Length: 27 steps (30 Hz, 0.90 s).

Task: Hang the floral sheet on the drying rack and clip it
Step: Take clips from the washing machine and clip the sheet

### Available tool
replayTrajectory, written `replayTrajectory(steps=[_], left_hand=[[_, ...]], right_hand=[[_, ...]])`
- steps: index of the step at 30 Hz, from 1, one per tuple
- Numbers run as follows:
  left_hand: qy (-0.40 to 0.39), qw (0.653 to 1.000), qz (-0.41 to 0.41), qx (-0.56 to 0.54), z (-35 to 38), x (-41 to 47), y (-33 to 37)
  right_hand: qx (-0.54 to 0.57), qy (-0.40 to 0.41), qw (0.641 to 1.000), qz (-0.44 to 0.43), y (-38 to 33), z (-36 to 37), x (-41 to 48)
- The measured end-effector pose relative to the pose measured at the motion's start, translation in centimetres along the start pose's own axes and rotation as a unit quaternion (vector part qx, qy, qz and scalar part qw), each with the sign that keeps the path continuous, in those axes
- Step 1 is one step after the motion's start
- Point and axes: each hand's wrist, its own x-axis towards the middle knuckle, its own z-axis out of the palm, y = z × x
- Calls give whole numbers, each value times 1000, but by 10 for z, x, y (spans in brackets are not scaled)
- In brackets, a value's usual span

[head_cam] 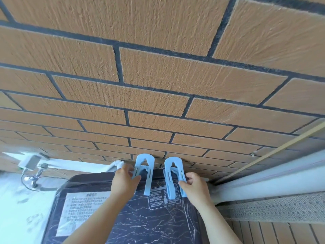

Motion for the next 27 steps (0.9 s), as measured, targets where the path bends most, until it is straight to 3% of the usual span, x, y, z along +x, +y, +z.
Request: replayTrajectory(steps=[13, 21, 27], left_hand=[[-7, 1000, -1, -22, -20, -52, -42], [-49, 998, -26, -14, -26, -95, -79], [-29, 999, -5, -27, -39, -95, -77]], right_hand=[[48, -26, 998, -30, 15, 15, -54], [13, -73, 997, -20, 51, 37, -91], [29, -26, 999, -24, 42, 27, -93]])
